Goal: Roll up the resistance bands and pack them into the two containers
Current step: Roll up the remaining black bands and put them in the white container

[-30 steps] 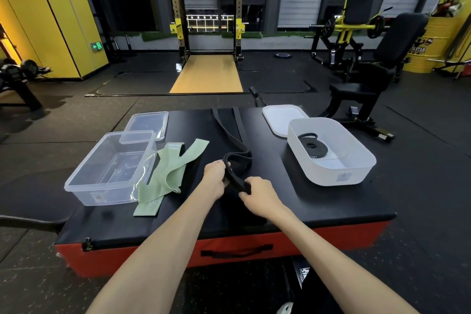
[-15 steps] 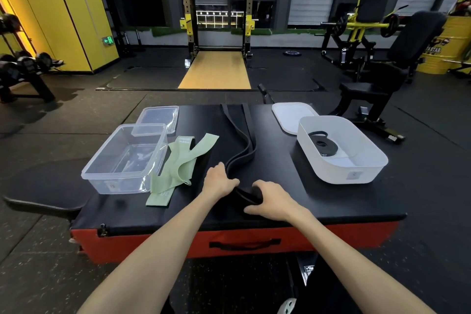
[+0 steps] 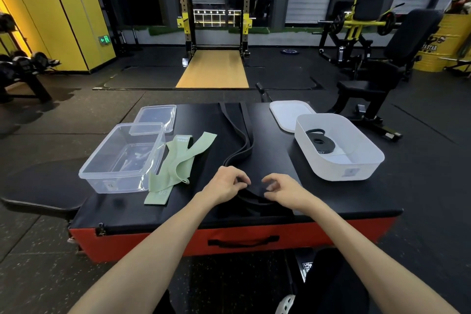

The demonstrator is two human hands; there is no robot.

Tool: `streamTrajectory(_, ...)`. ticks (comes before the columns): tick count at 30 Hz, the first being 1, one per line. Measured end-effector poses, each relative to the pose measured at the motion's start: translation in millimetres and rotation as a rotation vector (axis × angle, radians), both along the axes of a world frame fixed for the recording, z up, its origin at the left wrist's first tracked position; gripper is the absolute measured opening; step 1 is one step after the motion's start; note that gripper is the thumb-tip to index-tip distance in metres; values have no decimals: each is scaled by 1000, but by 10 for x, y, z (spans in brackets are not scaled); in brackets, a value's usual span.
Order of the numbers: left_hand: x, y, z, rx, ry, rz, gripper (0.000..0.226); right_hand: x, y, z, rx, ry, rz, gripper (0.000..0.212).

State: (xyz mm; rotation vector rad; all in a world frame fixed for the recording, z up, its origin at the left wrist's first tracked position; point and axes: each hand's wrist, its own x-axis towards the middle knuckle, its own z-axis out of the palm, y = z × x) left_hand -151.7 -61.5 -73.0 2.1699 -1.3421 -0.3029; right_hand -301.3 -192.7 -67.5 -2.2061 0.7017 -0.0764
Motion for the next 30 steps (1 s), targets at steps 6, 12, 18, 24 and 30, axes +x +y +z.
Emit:
streamTrajectory(6,-24,-17,0,-15,19,46,10,41,-10,95,-106,214,-127,16)
streamTrajectory(12,-11,-16,-7,-6,31,52,14,26,-20,110,66,111,-197,16)
streamTrajectory(18,-35,-10,39,17,24,58,14,50,26,78,370,-67,-333,21)
streamTrajectory(24,-72,6,55,-11,8,57,16,40,-21,158,1131,-195,-374,24)
streamTrajectory(30,-111,0,63,-62,-19,54,17,57,-50,167,1251,-156,-431,4)
